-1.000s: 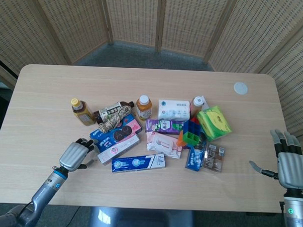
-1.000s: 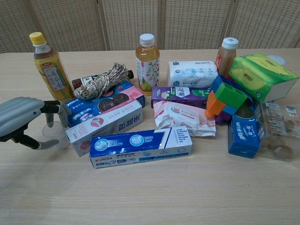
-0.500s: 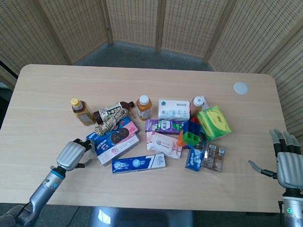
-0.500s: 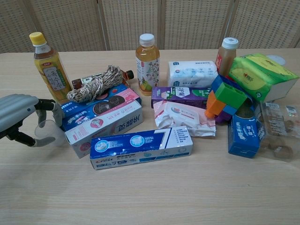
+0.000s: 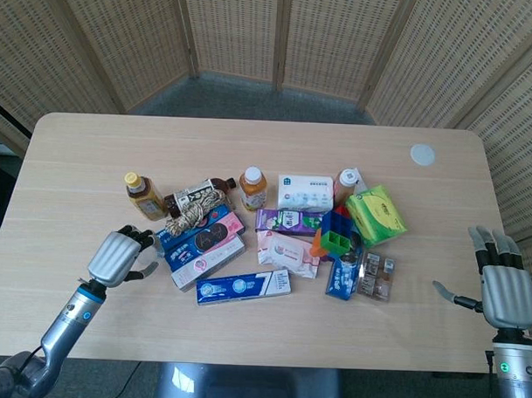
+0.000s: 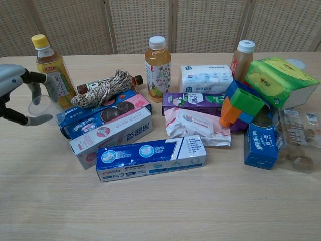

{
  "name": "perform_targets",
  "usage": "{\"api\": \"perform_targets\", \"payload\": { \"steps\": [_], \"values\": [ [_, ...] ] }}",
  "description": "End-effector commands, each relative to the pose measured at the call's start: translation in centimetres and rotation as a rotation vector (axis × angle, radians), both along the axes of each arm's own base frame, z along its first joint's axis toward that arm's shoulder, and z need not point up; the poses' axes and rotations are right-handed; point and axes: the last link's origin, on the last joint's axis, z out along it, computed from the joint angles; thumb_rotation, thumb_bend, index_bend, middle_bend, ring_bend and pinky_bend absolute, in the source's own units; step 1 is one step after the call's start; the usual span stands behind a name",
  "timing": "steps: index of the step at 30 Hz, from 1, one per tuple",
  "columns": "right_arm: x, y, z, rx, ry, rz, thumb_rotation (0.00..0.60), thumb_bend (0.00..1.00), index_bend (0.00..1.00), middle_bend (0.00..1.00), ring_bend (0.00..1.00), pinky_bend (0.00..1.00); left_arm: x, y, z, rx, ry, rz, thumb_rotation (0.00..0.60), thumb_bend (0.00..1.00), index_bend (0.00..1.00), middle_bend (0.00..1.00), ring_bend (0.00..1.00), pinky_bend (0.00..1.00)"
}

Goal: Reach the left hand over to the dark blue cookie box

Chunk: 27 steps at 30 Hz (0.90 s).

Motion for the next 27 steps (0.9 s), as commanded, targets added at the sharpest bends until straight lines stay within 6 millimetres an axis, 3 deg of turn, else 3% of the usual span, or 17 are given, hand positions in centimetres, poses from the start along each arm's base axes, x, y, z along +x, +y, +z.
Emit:
{"api": "perform_targets", "payload": {
  "steps": [1, 16, 21, 27],
  "values": [
    [0.0, -0.1, -0.1, 0.004, -0.001, 0.002, 0.28, 0.03, 0.0, 0.0, 0.0, 0.0, 1.1, 0.8, 1.9, 0.044, -0.025, -0.024, 0.6, 0.34, 0.52, 0.49, 0.57, 0.4],
    [0.3, 0.7, -0.9, 0.016, -0.027, 0.017, 0.279, 0.03, 0.0, 0.0, 0.0, 0.0, 6.8, 3.7, 10.9, 0.264, -0.158, -0.125, 0.6, 0.34, 0.53, 0.49, 0.57, 0.4],
    [0.3, 0.9, -1.2, 0.019, -0.034, 0.017, 0.279, 0.03, 0.0, 0.0, 0.0, 0.0, 7.7, 3.8, 12.4, 0.297, -0.174, -0.142, 0.6, 0.34, 0.53, 0.49, 0.57, 0.4],
    [0.3, 0.8, -1.1, 0.018, -0.034, 0.019, 0.274, 0.03, 0.0, 0.0, 0.0, 0.0, 7.8, 3.6, 12.6, 0.293, -0.178, -0.138, 0.6, 0.34, 0.53, 0.49, 0.57, 0.4]
  ]
}}
